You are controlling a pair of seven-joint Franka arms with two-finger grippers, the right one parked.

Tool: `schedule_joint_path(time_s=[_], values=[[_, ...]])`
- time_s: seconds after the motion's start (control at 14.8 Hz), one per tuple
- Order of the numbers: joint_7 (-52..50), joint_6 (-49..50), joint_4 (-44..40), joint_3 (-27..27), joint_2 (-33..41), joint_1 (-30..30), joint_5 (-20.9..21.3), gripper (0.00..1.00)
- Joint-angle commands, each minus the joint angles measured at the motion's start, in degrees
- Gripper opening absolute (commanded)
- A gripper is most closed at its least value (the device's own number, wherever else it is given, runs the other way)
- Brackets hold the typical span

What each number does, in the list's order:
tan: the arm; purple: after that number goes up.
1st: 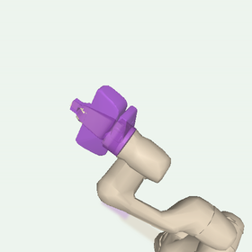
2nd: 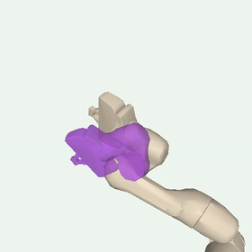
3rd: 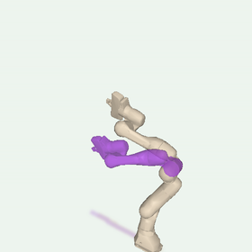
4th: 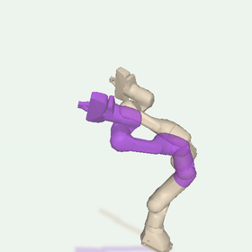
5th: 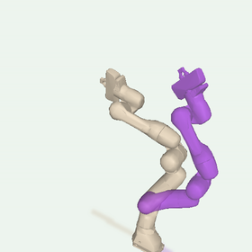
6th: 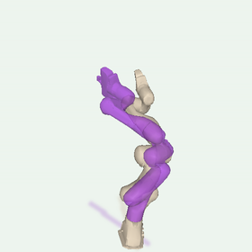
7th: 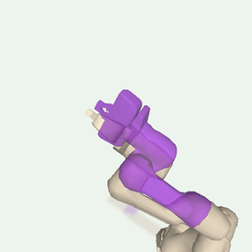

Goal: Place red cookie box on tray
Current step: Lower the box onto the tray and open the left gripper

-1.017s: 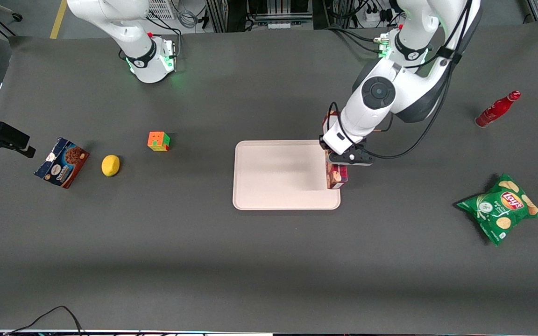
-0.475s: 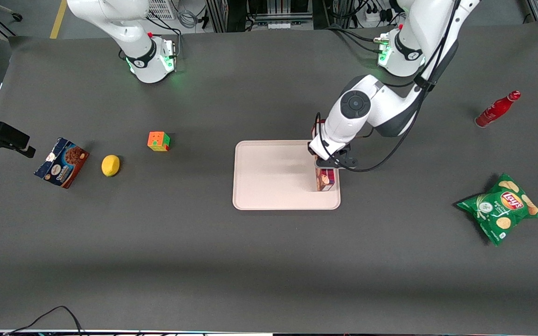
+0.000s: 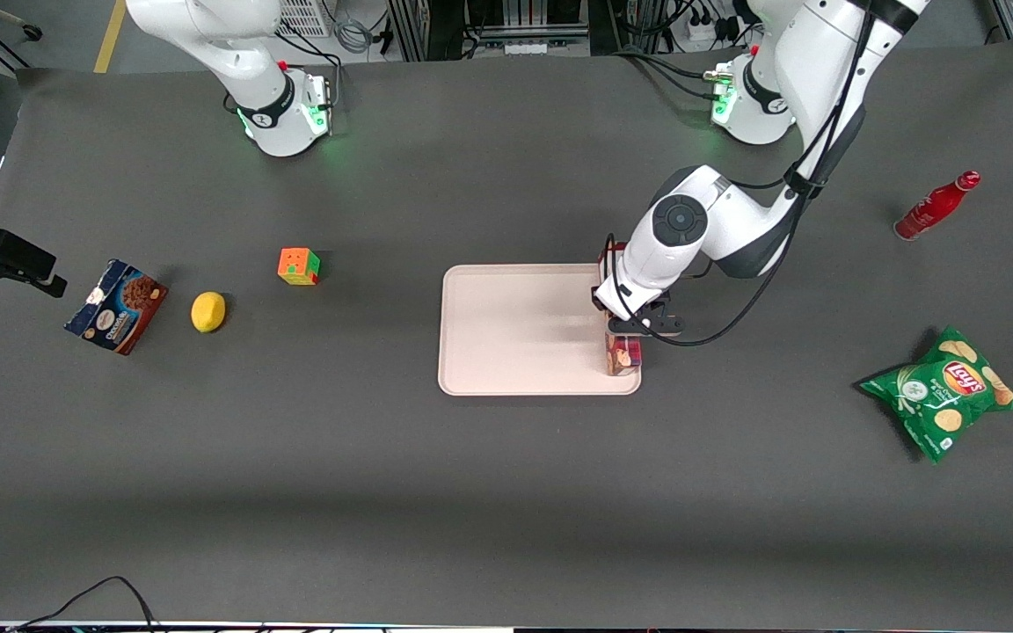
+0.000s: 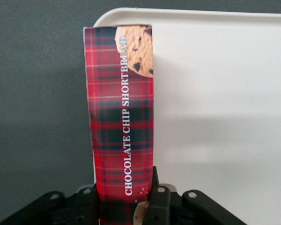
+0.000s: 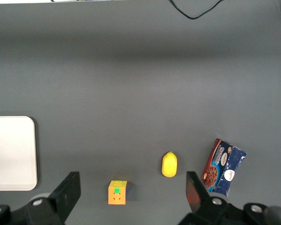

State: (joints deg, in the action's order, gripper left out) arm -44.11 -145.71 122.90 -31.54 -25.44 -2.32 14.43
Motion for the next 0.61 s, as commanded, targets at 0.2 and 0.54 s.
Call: schedule_joint_path(time_s=[0.2,0.54], values=[[-1.9,-0.8,-1.6,2.3,-1.2,-2.2,1.6,0.48],[-2.4,-0.8,-2.0,2.3,-0.8,-2.2,0.9,1.00]])
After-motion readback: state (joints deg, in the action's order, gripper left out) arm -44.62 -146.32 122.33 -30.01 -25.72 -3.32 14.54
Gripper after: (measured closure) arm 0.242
